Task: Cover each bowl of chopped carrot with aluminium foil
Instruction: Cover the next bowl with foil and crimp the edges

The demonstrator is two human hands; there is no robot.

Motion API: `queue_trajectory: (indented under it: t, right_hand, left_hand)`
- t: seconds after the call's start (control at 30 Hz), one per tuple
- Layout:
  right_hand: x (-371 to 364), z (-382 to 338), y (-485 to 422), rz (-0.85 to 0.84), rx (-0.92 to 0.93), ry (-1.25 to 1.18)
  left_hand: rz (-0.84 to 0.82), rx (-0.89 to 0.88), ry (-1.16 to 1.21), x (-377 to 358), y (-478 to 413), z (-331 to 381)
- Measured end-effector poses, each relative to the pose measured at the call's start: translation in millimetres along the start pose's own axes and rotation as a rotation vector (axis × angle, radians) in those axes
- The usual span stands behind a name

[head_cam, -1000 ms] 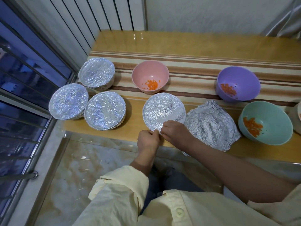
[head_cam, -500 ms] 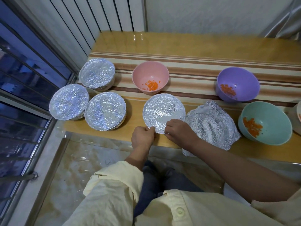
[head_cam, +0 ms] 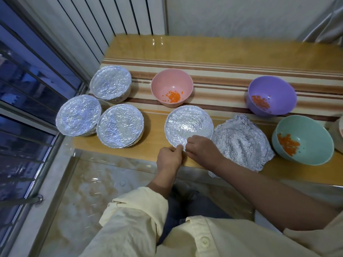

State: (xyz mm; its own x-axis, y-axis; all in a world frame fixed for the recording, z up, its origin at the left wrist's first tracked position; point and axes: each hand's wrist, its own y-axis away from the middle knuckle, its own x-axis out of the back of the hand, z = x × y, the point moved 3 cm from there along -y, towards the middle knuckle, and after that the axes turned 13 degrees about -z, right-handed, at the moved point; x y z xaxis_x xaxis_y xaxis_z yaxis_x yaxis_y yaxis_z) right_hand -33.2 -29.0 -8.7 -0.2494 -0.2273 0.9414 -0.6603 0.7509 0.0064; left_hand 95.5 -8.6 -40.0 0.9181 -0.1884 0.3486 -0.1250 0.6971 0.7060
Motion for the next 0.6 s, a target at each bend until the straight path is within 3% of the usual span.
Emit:
queue_trajectory:
  t: [0.2,0.6]
  right_hand:
    - [-4,0,1,-0.009,-0.006,-0.006]
    - [1,7,5,0.024,0.033,-0.038]
  left_hand:
    - [0.003,0.0,-0.149,0,0,5]
    - [0.013,0.024,-0.197,11,-3,11]
